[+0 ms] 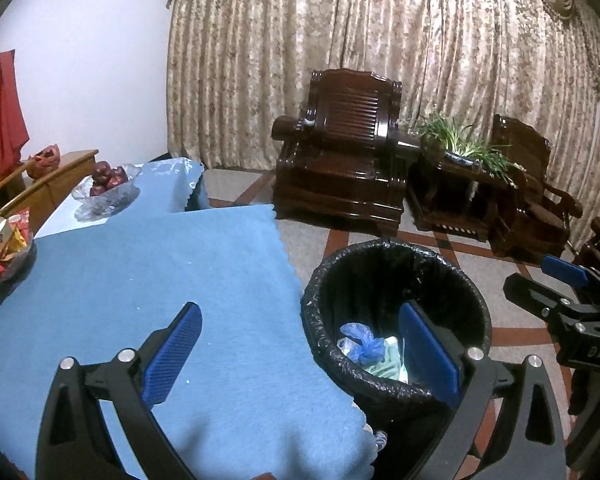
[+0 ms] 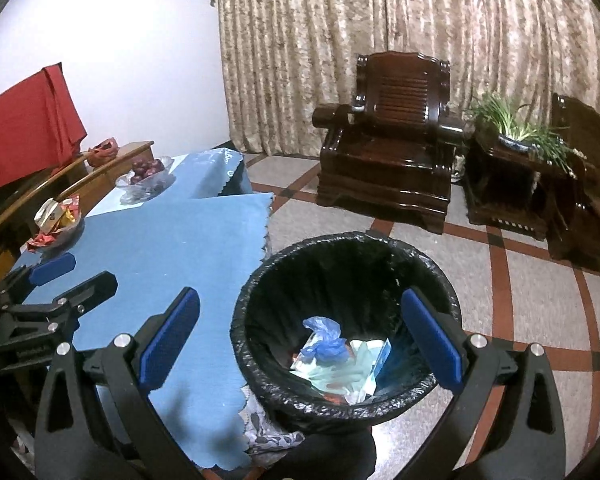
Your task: Collect trash
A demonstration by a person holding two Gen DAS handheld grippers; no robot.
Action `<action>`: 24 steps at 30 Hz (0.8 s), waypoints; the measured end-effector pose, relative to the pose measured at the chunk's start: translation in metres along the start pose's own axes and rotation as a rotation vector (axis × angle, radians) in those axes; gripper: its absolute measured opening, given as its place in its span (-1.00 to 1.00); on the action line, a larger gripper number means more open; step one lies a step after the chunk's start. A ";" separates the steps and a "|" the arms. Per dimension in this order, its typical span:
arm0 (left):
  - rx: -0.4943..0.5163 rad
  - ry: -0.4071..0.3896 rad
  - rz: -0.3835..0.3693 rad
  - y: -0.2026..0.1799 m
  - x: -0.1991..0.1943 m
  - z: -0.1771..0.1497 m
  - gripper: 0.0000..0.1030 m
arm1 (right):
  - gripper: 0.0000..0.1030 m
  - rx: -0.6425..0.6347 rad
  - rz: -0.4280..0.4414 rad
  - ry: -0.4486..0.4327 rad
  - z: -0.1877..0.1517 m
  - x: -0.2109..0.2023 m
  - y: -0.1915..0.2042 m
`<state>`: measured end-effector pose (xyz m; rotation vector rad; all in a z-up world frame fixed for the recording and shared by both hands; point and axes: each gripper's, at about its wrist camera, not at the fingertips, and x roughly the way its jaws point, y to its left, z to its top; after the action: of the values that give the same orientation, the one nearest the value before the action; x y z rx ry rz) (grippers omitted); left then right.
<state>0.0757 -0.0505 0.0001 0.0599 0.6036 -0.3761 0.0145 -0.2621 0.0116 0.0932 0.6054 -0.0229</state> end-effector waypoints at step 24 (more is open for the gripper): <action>-0.015 -0.059 0.033 0.008 -0.032 0.003 0.88 | 0.90 -0.034 0.029 -0.031 0.010 -0.018 0.024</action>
<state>0.0559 -0.0327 0.0200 0.0442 0.5469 -0.3399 0.0067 -0.2388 0.0324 0.0683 0.5735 0.0136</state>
